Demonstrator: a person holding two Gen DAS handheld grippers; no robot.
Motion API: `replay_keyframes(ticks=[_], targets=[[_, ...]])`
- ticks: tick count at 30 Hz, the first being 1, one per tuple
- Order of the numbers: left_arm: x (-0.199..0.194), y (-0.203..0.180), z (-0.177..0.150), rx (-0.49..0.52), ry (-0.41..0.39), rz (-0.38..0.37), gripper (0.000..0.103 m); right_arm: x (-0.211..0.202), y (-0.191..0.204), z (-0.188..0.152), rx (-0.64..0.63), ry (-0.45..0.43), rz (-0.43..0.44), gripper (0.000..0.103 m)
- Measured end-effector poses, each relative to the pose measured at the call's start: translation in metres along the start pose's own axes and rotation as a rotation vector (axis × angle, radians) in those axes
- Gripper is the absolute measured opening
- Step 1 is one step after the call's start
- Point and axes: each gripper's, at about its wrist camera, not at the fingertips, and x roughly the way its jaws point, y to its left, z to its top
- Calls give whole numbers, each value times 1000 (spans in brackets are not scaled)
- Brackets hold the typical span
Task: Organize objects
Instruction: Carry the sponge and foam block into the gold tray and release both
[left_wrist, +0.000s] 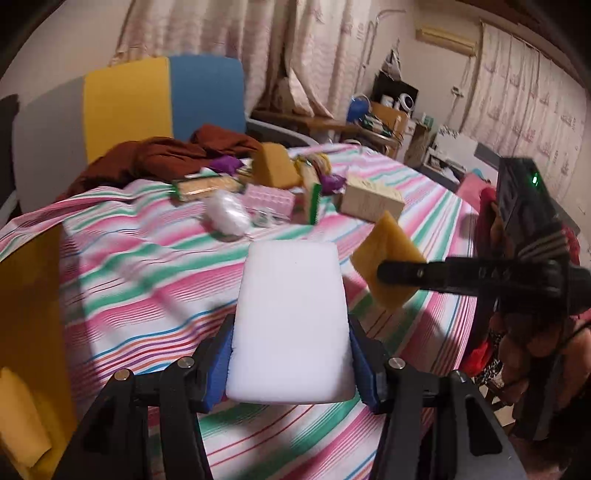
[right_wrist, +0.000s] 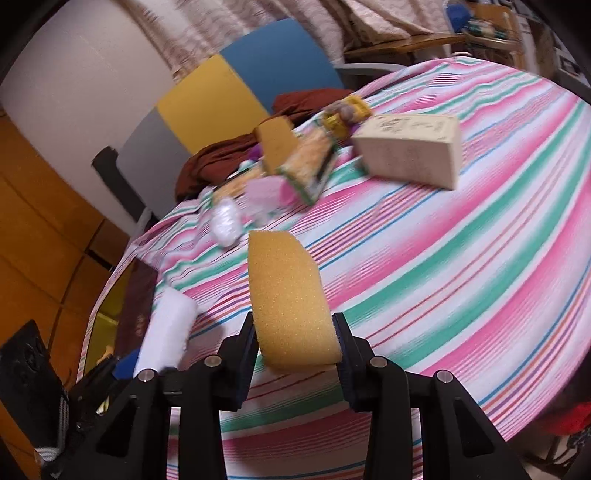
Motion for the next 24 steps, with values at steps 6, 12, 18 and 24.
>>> replay_keyframes(ticks=[6, 12, 18, 24], targets=[[-35, 33, -9, -93, -48, 33, 57, 8, 31, -7, -55, 25, 37, 39], [-82, 73, -26, -198, -118, 126, 57, 13, 75, -6, -154, 43, 88, 39], [-123, 116, -48, -308, -168, 247, 57, 17, 136, -10, -305, 64, 177, 39], [-149, 159, -76, -439, -185, 354, 57, 27, 196, -24, -417, 119, 294, 39]])
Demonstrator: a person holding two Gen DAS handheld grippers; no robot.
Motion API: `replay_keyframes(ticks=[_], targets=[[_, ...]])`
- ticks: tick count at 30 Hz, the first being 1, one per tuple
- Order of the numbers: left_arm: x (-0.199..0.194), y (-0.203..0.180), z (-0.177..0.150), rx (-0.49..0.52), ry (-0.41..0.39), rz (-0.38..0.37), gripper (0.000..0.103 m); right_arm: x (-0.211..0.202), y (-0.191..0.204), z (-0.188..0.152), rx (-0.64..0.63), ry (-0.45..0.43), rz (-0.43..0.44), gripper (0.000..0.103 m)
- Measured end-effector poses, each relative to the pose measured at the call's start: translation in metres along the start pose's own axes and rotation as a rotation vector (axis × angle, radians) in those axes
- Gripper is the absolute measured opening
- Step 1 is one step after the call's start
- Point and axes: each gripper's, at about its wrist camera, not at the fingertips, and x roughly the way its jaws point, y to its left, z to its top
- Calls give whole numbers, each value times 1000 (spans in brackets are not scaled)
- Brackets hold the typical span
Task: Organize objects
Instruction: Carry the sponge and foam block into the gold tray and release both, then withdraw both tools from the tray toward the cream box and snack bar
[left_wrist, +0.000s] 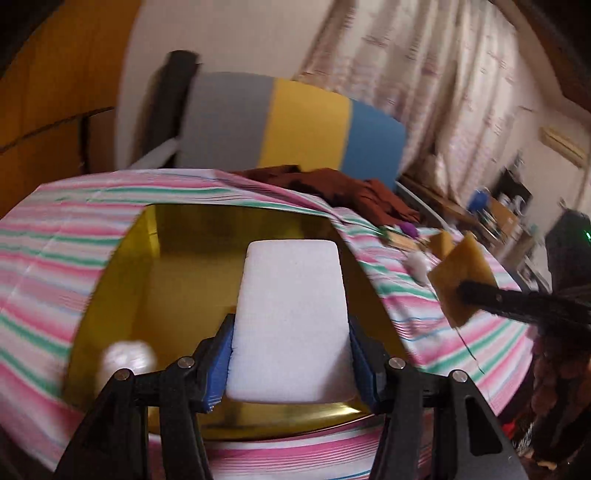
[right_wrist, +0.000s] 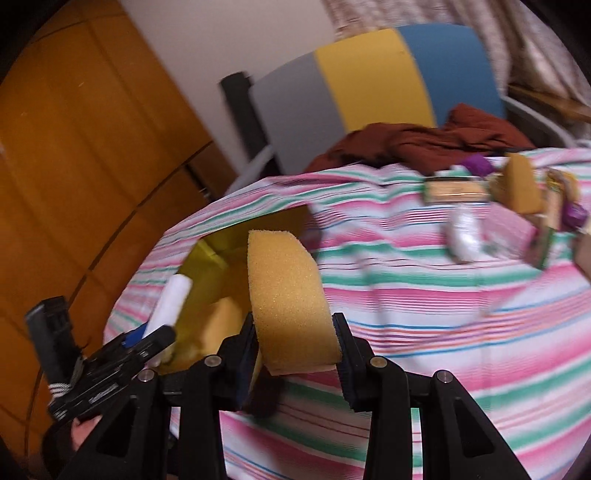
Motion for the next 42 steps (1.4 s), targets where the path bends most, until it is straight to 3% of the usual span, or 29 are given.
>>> replay_keyframes(ticks=[8, 11, 12, 15, 16, 25, 36, 42], targets=[[2, 39, -7, -79, 36, 100, 57, 38, 52, -13, -106, 95, 54, 40], [9, 40, -12, -76, 82, 113, 57, 48, 59, -18, -129, 111, 22, 43], [13, 38, -12, -73, 90, 115, 58, 50, 60, -20, -135, 119, 20, 45], [14, 38, -13, -100, 91, 120, 59, 49, 62, -23, -132, 112, 12, 71], [13, 40, -13, -117, 90, 129, 59, 48, 62, -23, -128, 101, 12, 72], [1, 63, -10, -261, 34, 152, 60, 44, 44, -24, -65, 92, 6, 72], [-1, 43, -7, -182, 23, 144, 60, 40, 40, -26, -50, 83, 6, 72], [3, 33, -5, -186, 45, 94, 60, 35, 30, -25, -17, 70, -8, 72]])
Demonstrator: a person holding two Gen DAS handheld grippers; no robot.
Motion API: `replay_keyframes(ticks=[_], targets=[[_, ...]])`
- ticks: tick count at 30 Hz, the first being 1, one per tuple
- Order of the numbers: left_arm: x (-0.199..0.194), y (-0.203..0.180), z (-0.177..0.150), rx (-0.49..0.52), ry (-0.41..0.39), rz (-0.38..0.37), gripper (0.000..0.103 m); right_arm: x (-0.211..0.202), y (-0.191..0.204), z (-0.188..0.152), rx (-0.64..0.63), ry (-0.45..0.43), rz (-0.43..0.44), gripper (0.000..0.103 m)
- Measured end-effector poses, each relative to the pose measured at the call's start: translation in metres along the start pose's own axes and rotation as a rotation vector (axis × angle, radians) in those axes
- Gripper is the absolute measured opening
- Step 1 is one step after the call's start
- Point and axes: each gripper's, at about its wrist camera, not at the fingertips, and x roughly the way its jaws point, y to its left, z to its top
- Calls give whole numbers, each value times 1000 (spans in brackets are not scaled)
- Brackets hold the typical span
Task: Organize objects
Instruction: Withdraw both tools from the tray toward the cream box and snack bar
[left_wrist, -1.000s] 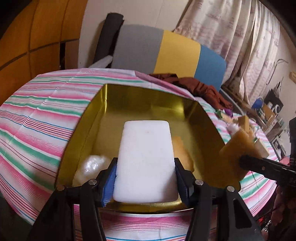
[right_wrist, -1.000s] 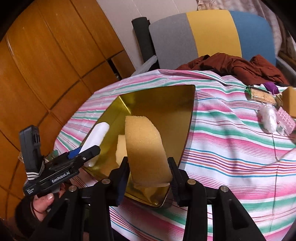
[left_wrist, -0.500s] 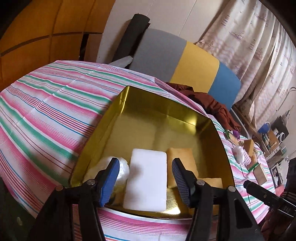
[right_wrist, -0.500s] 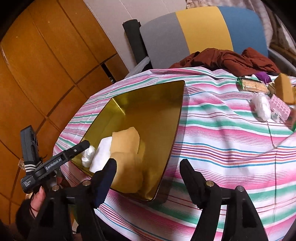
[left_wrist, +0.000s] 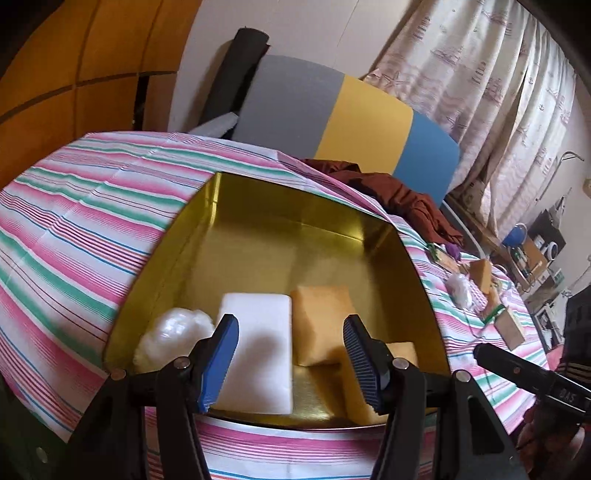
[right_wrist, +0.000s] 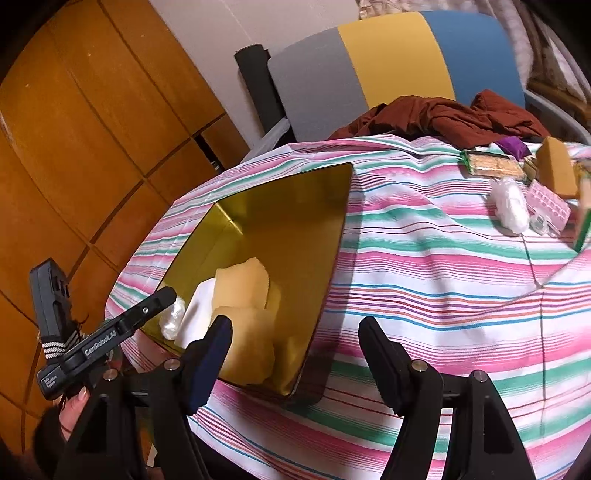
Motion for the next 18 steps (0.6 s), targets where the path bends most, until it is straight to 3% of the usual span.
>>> replay_keyframes(ticks=[18], targets=[[1, -53, -2, 124, 22, -91, 60, -13, -34, -1, 90, -32, -34, 72]])
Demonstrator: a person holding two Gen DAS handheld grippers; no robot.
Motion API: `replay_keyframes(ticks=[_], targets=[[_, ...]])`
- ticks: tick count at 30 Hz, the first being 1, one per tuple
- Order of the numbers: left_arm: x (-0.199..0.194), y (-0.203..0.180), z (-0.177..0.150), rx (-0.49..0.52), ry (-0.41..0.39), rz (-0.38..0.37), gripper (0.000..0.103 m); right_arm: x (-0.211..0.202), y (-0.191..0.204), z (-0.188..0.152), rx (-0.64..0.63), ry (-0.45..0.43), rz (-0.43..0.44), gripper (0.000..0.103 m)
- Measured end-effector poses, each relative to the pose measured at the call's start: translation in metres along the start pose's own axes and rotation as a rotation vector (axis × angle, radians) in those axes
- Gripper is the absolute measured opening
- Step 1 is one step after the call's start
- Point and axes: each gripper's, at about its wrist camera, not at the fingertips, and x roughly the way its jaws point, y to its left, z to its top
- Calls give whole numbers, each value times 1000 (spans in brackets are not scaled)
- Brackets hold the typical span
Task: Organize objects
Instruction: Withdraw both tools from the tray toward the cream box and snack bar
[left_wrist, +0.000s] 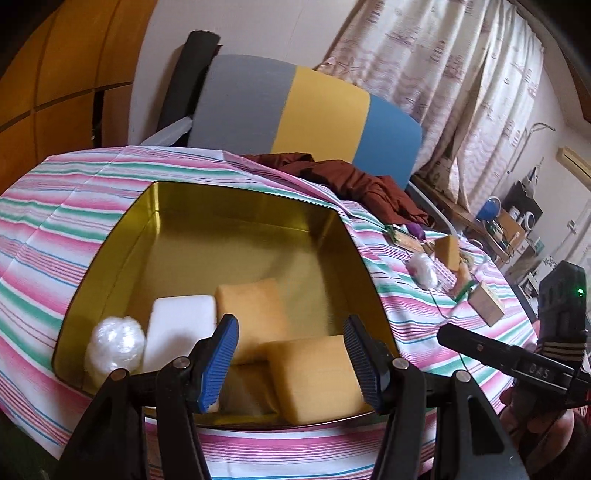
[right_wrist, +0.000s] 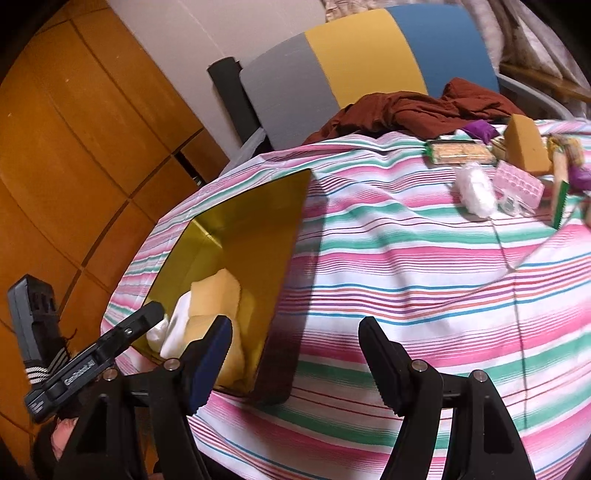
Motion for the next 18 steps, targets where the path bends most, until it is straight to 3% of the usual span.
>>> replay_keyframes(ticks=[6, 18], targets=[[7, -25, -1, 61, 36, -39, 60, -12, -34, 0, 55, -25, -57, 72], [22, -78, -2, 169, 91, -114, 60, -47, -132, 2, 110, -54, -272, 74]])
